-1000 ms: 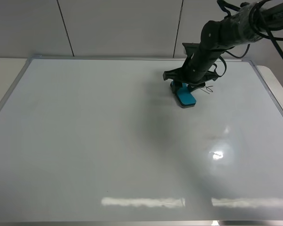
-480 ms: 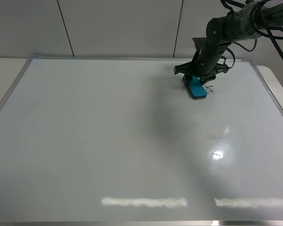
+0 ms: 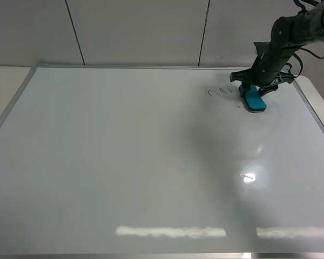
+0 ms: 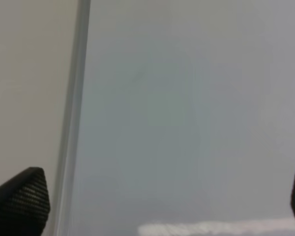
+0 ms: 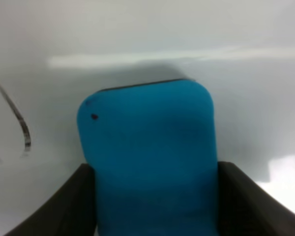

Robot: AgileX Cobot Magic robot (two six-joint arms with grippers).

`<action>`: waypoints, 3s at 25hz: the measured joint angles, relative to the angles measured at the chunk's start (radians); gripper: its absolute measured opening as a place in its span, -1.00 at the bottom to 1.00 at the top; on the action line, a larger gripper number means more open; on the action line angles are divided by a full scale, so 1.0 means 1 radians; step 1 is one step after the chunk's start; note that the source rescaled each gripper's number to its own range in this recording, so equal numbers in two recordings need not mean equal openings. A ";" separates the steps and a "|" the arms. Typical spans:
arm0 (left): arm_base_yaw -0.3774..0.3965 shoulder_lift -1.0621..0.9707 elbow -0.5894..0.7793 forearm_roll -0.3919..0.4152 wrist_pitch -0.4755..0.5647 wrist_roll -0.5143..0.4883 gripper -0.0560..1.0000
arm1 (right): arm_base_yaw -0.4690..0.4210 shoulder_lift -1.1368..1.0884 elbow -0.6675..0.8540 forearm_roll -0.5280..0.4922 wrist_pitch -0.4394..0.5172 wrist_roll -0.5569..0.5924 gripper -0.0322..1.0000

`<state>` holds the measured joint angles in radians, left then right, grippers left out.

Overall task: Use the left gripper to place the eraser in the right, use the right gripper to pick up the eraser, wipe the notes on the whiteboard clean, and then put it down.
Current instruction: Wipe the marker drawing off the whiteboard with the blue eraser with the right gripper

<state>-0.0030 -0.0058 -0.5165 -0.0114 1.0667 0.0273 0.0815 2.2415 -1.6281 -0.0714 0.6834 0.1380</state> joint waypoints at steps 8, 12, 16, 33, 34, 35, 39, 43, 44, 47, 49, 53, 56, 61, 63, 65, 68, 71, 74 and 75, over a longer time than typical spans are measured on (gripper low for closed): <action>0.000 0.000 0.000 0.000 0.000 0.000 1.00 | 0.103 0.000 0.000 0.057 -0.011 -0.123 -0.85; 0.000 0.000 0.000 0.000 0.000 0.000 1.00 | 0.206 0.004 0.001 0.071 -0.048 -0.124 -0.85; 0.000 0.000 0.000 0.000 0.000 0.000 1.00 | 0.254 0.010 0.005 0.087 -0.138 -0.076 -0.85; 0.000 0.000 0.000 0.000 0.000 0.000 1.00 | 0.081 0.046 -0.010 -0.053 -0.191 0.079 -0.85; 0.000 0.000 0.000 0.000 0.000 0.000 1.00 | 0.064 0.045 -0.010 -0.054 -0.184 0.079 -0.85; 0.000 0.000 0.000 0.000 0.000 0.000 1.00 | 0.054 0.043 -0.010 -0.054 -0.177 0.078 -0.85; 0.000 0.000 0.000 0.000 0.000 0.000 1.00 | 0.046 0.037 -0.010 -0.053 -0.164 0.038 -0.86; 0.000 0.000 0.000 0.000 0.000 0.000 1.00 | 0.093 0.037 -0.010 -0.032 -0.151 -0.033 -0.86; 0.000 0.000 0.000 0.000 0.000 0.000 1.00 | 0.120 0.037 -0.010 -0.018 -0.151 -0.048 -0.86; 0.000 0.000 0.000 0.000 0.000 0.000 1.00 | 0.221 0.038 -0.010 0.008 -0.164 -0.071 -0.86; 0.000 0.000 0.000 0.000 0.000 0.000 1.00 | 0.280 0.039 -0.010 0.016 -0.171 -0.078 -0.86; 0.000 0.000 0.000 -0.001 0.000 0.000 1.00 | 0.327 0.041 -0.009 0.017 -0.174 -0.079 -0.86; 0.000 0.000 0.000 -0.001 0.000 0.000 1.00 | 0.330 0.040 -0.009 0.018 -0.163 -0.079 -0.86; 0.000 0.000 0.000 -0.001 0.000 0.000 1.00 | 0.319 -0.004 0.051 0.014 -0.146 -0.077 -0.86; 0.000 0.000 0.000 -0.001 0.000 0.000 1.00 | 0.295 -0.052 0.138 0.002 -0.180 -0.052 -0.86; 0.000 0.000 0.000 -0.001 0.000 0.000 1.00 | 0.255 -0.112 0.250 -0.004 -0.220 -0.037 -0.86; 0.000 0.000 0.000 0.000 0.000 0.000 1.00 | 0.177 -0.185 0.387 -0.012 -0.272 -0.032 -0.86; 0.000 0.000 0.000 0.000 0.000 0.000 1.00 | 0.089 -0.230 0.467 -0.018 -0.295 -0.022 -0.86; 0.000 0.000 0.000 0.000 0.000 0.000 1.00 | 0.025 -0.243 0.481 -0.019 -0.294 -0.005 -0.86; 0.000 0.000 0.000 0.000 0.000 0.000 1.00 | 0.016 -0.244 0.481 -0.019 -0.294 0.001 -0.86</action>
<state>-0.0030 -0.0058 -0.5165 -0.0116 1.0667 0.0273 0.0975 1.9979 -1.1469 -0.0902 0.3897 0.1385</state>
